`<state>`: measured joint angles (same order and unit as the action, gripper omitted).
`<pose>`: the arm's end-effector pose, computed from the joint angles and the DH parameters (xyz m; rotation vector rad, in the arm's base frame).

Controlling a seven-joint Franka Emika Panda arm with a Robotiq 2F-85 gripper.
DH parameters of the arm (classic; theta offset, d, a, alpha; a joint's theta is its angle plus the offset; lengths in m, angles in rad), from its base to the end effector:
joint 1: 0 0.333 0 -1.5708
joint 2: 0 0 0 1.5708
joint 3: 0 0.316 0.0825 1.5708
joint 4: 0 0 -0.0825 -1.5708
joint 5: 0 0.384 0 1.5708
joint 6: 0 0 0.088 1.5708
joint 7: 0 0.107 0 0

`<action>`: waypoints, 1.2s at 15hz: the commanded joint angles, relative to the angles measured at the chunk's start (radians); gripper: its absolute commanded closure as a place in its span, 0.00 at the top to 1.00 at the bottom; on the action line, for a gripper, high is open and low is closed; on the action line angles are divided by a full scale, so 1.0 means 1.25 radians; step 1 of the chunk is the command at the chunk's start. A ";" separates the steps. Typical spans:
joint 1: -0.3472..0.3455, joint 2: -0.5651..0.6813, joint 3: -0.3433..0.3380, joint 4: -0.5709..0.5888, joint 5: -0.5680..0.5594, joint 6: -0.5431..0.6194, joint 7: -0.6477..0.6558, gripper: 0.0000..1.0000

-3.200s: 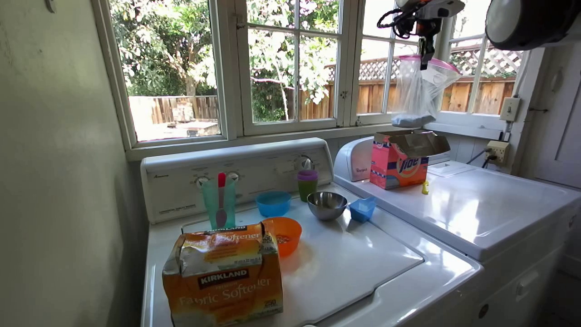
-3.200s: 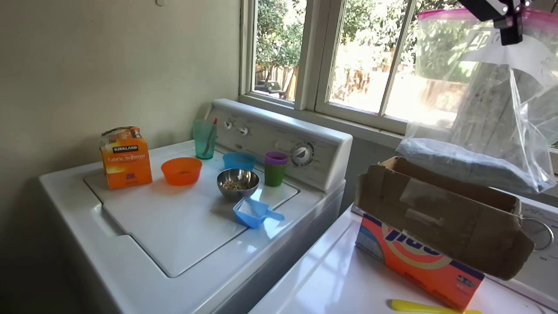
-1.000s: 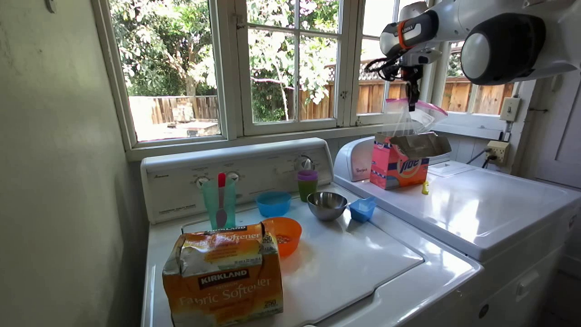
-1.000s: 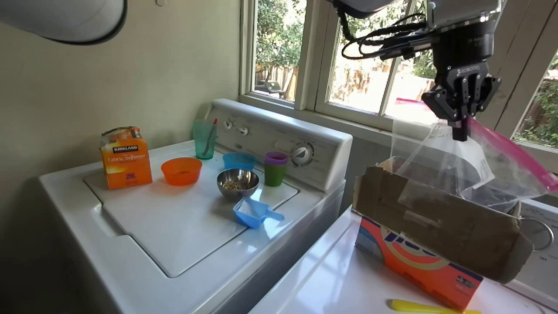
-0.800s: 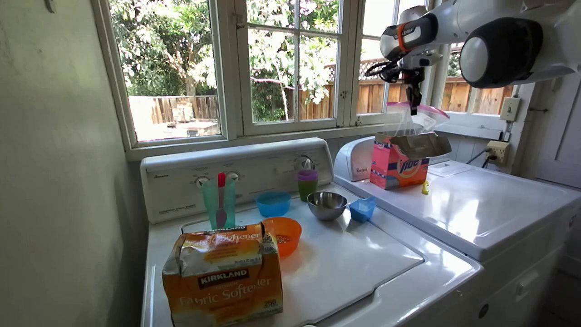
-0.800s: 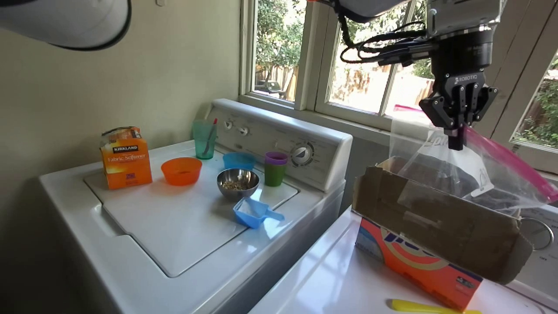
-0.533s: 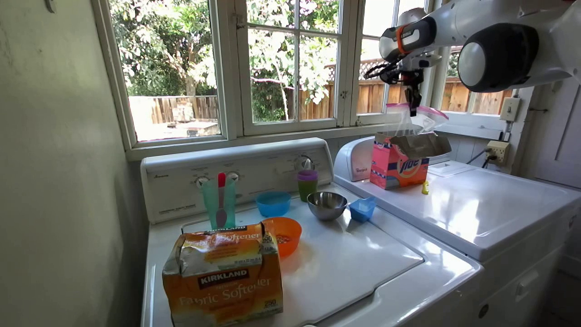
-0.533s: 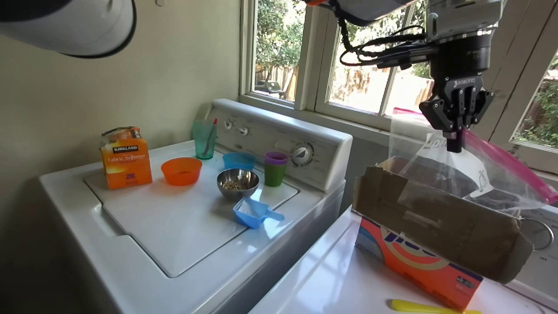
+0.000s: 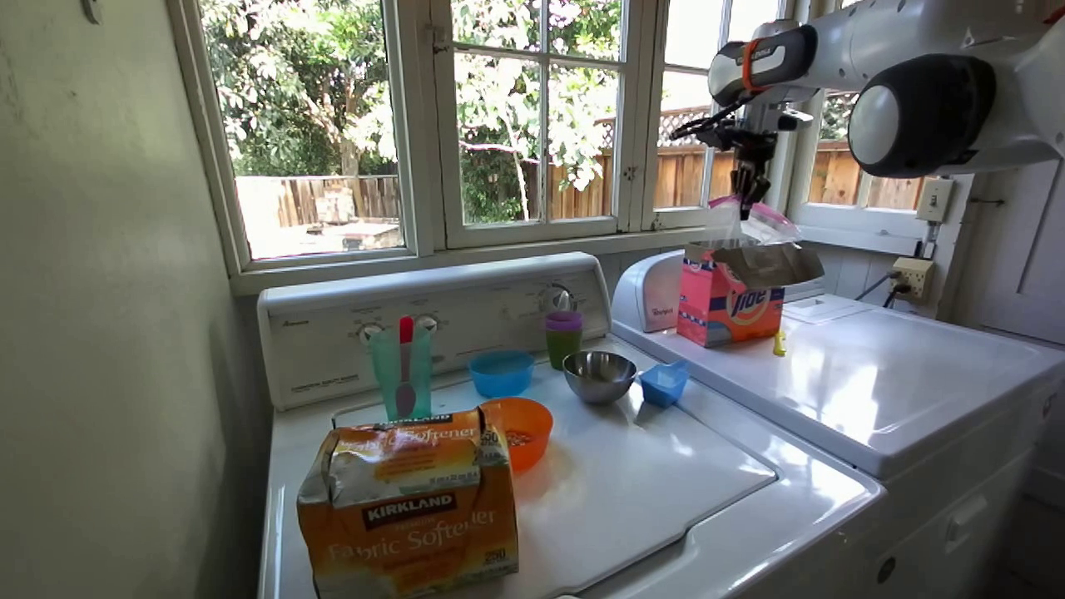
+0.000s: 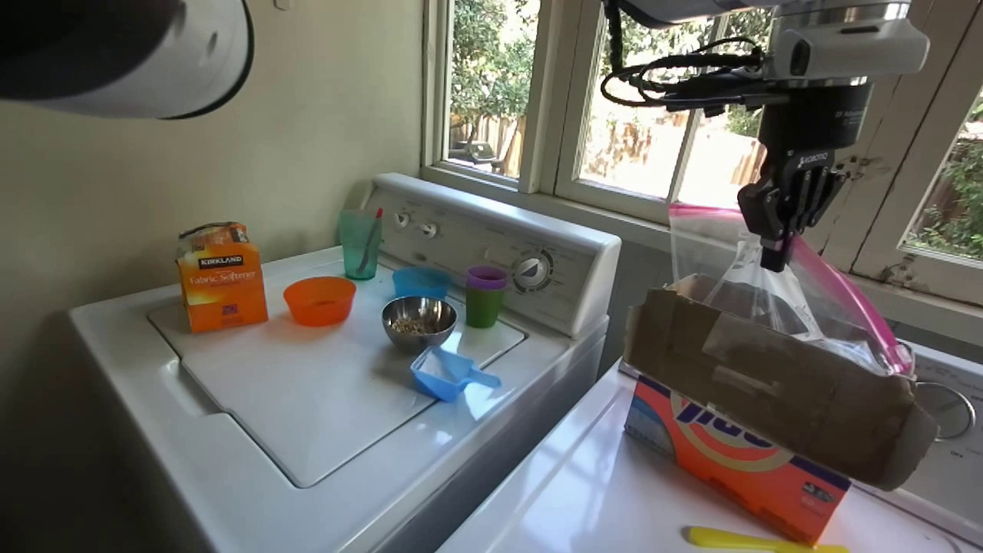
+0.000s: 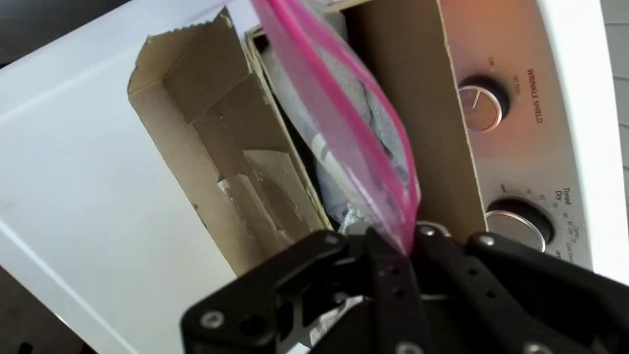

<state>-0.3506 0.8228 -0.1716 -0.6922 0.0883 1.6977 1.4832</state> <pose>0.7020 -0.3209 0.5057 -1.7321 2.5330 -0.2826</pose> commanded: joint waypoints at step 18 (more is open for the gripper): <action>0.015 0.121 -0.010 0.092 -0.068 -0.035 -0.044 0.00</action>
<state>-0.3384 0.9622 -0.1842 -0.6243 0.0126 1.6842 1.4491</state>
